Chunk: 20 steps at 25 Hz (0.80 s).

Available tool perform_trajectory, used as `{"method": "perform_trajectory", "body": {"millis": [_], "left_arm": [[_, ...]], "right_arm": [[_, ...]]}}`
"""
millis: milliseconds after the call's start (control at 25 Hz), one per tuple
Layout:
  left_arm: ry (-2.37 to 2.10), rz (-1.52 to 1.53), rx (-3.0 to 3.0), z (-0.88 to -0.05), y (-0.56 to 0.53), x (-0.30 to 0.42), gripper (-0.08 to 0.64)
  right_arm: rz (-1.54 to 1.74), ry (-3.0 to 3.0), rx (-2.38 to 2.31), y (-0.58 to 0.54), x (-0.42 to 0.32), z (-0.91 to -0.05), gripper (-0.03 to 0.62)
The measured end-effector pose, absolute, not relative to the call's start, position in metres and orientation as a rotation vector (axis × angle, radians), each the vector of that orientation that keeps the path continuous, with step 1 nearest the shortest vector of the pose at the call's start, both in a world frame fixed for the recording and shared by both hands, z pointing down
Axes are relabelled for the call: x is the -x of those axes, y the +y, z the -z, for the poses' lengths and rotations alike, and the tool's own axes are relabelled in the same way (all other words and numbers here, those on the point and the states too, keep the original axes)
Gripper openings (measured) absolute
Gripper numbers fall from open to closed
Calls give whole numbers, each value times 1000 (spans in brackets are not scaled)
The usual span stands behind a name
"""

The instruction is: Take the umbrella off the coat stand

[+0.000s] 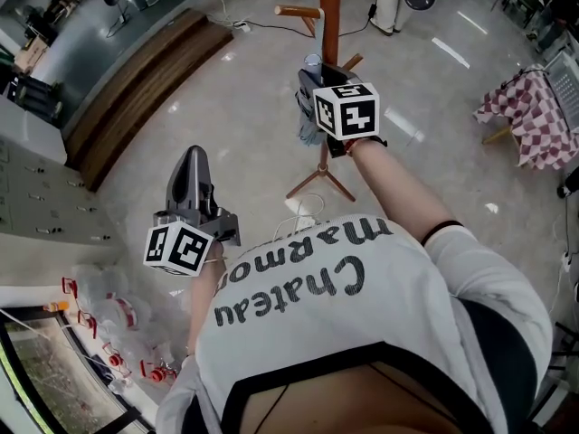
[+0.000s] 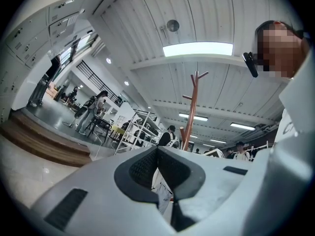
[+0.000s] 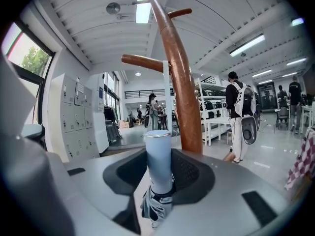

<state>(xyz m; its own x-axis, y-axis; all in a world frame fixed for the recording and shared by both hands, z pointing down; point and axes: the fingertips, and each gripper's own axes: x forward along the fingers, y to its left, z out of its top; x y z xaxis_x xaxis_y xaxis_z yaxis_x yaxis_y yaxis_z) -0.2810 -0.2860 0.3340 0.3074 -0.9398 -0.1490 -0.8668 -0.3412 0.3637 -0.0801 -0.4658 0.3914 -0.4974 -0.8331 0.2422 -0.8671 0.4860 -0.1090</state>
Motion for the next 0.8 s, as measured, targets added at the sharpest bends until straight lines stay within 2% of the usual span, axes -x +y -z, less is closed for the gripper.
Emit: {"method": "perform_trajectory", "body": {"millis": [800], "left_arm": [[-1699, 524, -2346, -326, -275, 259, 21]], "right_arm": [[-352, -2623, -1392, -440, 66, -375, 161]]}}
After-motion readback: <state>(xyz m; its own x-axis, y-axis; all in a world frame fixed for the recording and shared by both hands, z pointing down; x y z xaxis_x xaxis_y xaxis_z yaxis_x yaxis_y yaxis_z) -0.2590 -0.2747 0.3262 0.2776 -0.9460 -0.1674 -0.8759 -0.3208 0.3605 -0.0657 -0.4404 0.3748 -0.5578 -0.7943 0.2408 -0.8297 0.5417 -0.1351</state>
